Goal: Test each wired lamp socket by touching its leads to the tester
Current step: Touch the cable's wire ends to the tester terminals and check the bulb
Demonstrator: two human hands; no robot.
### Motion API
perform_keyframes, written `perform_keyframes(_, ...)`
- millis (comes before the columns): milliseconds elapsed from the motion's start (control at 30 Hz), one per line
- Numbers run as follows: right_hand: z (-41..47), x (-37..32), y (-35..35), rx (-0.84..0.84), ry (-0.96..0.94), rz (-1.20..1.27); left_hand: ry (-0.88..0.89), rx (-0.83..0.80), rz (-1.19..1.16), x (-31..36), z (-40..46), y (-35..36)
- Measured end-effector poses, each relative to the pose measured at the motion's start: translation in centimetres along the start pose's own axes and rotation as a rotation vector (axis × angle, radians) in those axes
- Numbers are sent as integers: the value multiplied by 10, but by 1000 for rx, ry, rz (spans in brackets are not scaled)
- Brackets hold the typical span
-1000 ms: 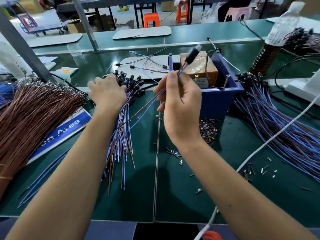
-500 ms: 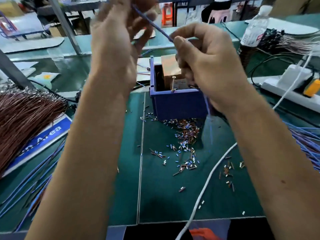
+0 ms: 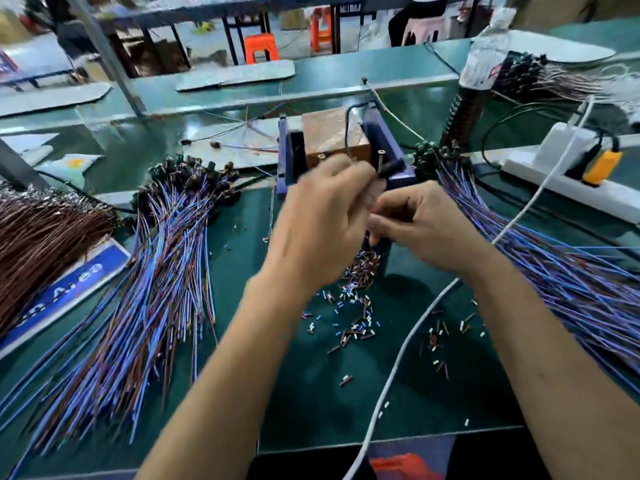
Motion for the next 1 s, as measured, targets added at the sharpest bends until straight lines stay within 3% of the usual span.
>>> perform_keyframes(33, -1, 1, 3, -12, -15, -1, 13, -110, -4, 9, -18, 27)
perform_keyframes(100, -4, 5, -1, 23, -32, 52, -92, -122, 7, -14, -24, 44)
perform_keyframes(233, -10, 20, -4, 56, 0, 134, -84, -190, -62, -22, -40, 59)
perform_keyframes(400, -13, 38, -5, 121, 81, 212, -62, -56, -76, -45, -45, 51)
perform_keyframes(567, -19, 55, -18, 293, 175, 326, -237, 91, -140, -74, -52, 43)
perform_keyframes(767, -19, 49, -1, 222, 165, 275, -260, 29, -336, -67, -53, 59)
perform_keyframes(1000, -21, 55, -3, 281, 219, 327, -346, 90, -436, -77, -55, 57)
Point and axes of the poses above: each hand's wrist, its own z-axis towards the middle knuckle, its own y-axis out of the palm, x = y × z, the point moved 9 cm from there along z, towards the middle knuckle, and after that the axes turned 1 degree about z, right-handed, at the moved point
